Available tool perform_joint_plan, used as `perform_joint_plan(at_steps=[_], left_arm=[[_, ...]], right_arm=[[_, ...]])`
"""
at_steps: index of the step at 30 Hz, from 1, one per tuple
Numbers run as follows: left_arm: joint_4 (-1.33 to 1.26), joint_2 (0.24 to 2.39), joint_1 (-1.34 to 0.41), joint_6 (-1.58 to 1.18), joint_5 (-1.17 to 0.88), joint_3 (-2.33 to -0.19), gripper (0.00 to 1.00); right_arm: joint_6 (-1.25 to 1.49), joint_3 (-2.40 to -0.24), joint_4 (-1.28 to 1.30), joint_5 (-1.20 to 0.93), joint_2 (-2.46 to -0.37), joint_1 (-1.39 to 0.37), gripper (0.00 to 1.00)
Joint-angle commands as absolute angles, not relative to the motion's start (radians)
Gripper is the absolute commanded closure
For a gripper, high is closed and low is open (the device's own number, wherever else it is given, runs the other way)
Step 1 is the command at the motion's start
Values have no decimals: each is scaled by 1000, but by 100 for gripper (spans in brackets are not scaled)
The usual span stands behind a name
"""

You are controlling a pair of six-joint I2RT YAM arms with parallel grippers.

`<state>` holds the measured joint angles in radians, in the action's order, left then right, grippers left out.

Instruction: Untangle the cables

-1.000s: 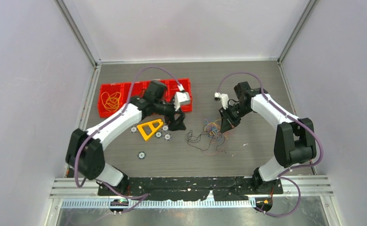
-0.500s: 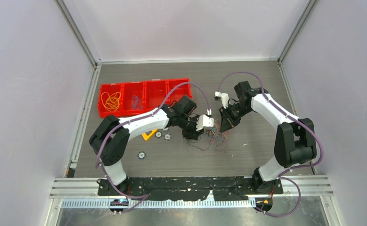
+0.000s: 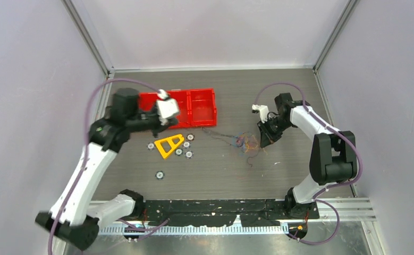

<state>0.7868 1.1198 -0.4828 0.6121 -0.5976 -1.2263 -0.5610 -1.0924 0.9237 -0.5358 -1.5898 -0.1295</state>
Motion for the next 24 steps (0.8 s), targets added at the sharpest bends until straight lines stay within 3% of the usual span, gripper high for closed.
perform_joint_plan(at_steps=[1,10,24], left_arm=[[906,1012,-273,512,-744,-1353,100],[855,1034,144,327,-911,-1593,100],[863,1162,375,294,-967,-1832,100]], right_arm=[[-640,-1069,873,-406,-1636,-56,95],[-697,-1036,821,-288,-1654,11,95],[-811,-977,763,-141,-1651,143,94]])
